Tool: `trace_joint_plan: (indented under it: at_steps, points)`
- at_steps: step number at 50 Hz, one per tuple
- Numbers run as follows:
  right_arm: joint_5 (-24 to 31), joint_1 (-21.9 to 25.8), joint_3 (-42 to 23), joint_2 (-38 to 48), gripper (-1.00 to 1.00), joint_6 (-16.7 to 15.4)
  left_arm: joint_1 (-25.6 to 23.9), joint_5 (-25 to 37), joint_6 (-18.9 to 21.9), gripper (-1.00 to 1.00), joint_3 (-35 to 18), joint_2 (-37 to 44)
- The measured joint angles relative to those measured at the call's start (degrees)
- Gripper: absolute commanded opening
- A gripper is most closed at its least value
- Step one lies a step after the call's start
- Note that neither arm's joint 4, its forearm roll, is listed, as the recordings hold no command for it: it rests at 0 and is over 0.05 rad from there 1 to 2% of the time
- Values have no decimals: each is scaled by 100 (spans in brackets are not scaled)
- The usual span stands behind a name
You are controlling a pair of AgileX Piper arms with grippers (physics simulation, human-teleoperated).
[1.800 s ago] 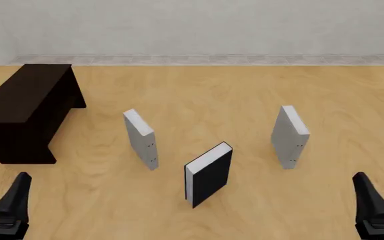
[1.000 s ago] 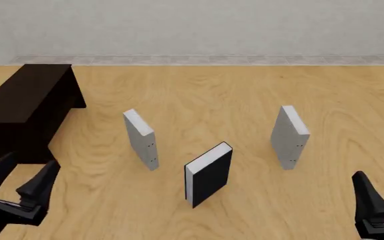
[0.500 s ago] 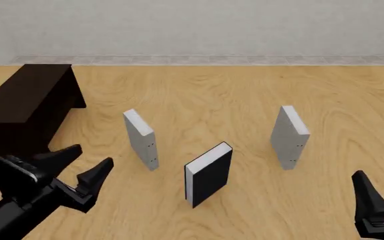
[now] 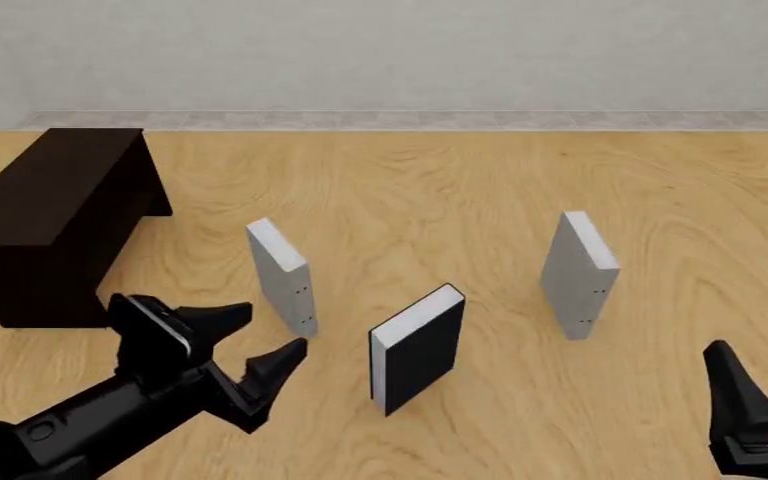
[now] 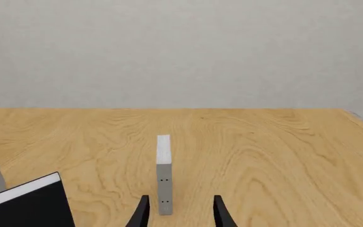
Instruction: Pick up the book in the middle and place it on the cabinet shelf.
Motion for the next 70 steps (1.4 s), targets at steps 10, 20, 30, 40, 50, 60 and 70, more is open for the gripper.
trace_joint_plan:
  at_steps: [10, 20, 30, 40, 50, 60, 70]
  points:
    - [-21, 0, 2, 19, 100, 0, -293, -138, -48, 100, -142, 381]
    - [-38, 0, 4, 34, 100, 0, -558, -299, -49, 100, -205, 697]
    - [-55, 0, 6, 50, 100, 0, -768, -416, 57, 100, -319, 986]
    - [-73, -1, 7, 66, 100, 0, -839, -536, 187, 100, -505, 1378]
    - [-79, -1, 8, 71, 100, 0, -875, -677, 283, 100, -708, 1842]
    - [-81, -1, 8, 72, 100, 0, -871, -773, 375, 100, -876, 2213]
    - [-82, -1, 8, 73, 100, 0, -960, -801, 418, 100, -1024, 2487]
